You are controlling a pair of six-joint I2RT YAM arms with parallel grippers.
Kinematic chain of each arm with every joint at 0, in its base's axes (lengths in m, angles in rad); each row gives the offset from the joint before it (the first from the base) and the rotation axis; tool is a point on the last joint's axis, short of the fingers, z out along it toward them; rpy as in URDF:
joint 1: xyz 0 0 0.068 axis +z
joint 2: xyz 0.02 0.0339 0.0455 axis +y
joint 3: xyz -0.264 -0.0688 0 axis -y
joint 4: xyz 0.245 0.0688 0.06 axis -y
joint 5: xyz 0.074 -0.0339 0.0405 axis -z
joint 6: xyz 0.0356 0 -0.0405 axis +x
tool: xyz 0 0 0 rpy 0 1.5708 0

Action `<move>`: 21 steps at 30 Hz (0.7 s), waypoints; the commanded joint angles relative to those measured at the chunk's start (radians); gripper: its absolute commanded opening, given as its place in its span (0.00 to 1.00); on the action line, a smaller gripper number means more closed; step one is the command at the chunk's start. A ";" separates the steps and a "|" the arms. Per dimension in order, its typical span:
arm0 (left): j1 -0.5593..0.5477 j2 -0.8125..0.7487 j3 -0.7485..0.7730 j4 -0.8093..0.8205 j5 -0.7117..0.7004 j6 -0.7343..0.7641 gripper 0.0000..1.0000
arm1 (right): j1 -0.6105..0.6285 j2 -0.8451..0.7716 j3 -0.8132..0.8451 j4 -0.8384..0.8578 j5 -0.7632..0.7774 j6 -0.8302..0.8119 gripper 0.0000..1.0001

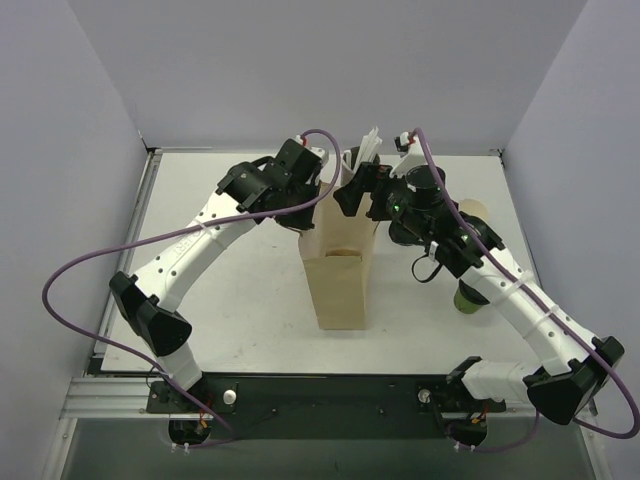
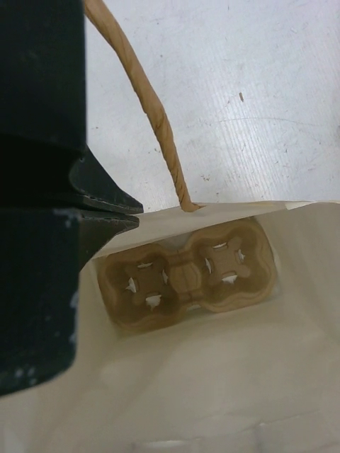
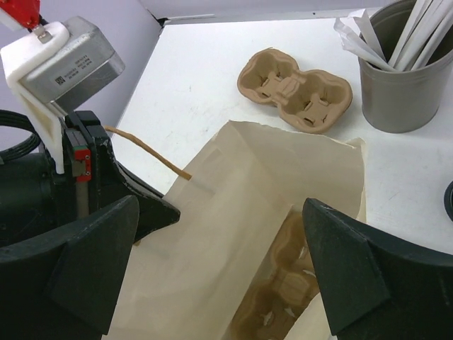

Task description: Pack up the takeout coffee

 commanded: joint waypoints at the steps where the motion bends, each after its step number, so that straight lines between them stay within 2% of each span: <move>1: 0.003 -0.038 0.004 0.019 0.049 0.031 0.00 | -0.034 -0.065 -0.081 0.187 -0.068 0.036 0.94; 10: -0.022 -0.045 -0.017 0.085 0.092 0.042 0.00 | -0.048 0.000 -0.155 0.503 -0.206 0.267 0.98; 15: -0.036 -0.053 -0.034 0.096 0.097 0.053 0.00 | -0.051 0.027 -0.124 0.534 -0.140 0.286 1.00; 21: -0.037 -0.048 -0.045 0.076 0.064 0.068 0.00 | -0.060 0.076 -0.049 0.571 -0.174 0.341 1.00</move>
